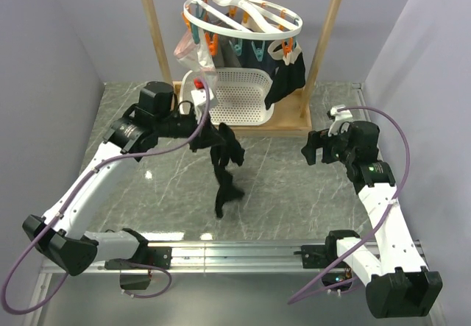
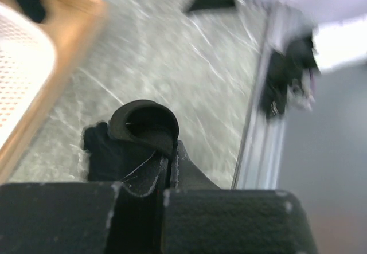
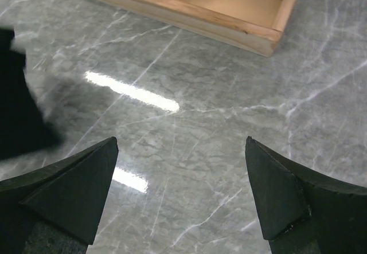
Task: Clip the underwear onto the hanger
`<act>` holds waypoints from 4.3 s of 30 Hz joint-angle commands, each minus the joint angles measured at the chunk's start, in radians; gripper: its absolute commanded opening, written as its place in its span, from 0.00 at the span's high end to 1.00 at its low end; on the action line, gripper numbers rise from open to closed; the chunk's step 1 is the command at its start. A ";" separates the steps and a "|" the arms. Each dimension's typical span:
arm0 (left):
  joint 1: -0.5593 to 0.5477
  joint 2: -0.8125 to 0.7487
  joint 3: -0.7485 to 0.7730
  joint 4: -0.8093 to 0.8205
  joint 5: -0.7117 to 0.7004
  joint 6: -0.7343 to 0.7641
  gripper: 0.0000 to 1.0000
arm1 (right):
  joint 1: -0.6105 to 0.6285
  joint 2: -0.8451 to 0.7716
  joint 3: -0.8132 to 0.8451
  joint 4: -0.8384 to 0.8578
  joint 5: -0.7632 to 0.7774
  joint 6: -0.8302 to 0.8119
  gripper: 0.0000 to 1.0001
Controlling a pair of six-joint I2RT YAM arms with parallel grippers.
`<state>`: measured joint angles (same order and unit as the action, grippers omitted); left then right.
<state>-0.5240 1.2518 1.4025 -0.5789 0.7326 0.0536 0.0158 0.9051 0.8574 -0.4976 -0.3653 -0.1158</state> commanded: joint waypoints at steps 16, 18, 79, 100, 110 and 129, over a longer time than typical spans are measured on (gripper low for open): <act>-0.100 0.776 0.548 -0.791 0.303 0.946 0.79 | -0.004 0.018 0.026 -0.009 -0.184 -0.058 0.05; -0.096 0.868 0.662 -0.789 0.251 0.953 0.73 | -0.004 0.024 0.011 0.014 -0.196 -0.041 0.04; 0.243 0.546 -0.332 -0.205 -0.247 -0.336 1.00 | 0.340 0.893 0.281 0.131 -0.138 0.283 0.95; 0.265 -0.038 -0.092 -0.174 -0.376 -0.098 1.00 | 0.184 0.166 0.181 0.085 -0.195 0.082 1.00; 0.225 -0.298 -0.140 -0.409 -0.245 0.193 1.00 | 0.191 -0.150 0.083 -0.119 -0.251 0.016 1.00; 0.174 0.362 -0.169 0.097 -0.444 0.015 0.53 | 0.197 0.512 0.041 0.257 0.092 0.243 0.43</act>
<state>-0.3565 1.5906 1.1709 -0.6388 0.3401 0.0990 0.2207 1.3876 0.8341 -0.3492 -0.3508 0.0895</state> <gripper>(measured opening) 0.372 0.527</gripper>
